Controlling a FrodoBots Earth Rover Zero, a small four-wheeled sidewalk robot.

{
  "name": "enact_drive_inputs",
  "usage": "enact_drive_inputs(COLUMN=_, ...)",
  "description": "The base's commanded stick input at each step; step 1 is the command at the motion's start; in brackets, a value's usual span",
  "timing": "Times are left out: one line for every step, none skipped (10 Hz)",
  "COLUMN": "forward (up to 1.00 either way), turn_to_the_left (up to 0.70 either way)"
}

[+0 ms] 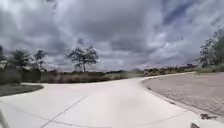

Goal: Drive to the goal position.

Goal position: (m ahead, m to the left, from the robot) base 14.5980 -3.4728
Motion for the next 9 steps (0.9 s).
enact_drive_inputs(forward=0.70, turn_to_the_left=0.01)
enact_drive_inputs(forward=0.70, turn_to_the_left=0.01)
enact_drive_inputs(forward=0.70, turn_to_the_left=0.01)
enact_drive_inputs(forward=0.70, turn_to_the_left=0.01)
enact_drive_inputs(forward=0.70, turn_to_the_left=0.01)
enact_drive_inputs(forward=0.70, turn_to_the_left=0.01)
enact_drive_inputs(forward=0.70, turn_to_the_left=0.01)
enact_drive_inputs(forward=0.70, turn_to_the_left=0.01)
enact_drive_inputs(forward=0.70, turn_to_the_left=0.01)
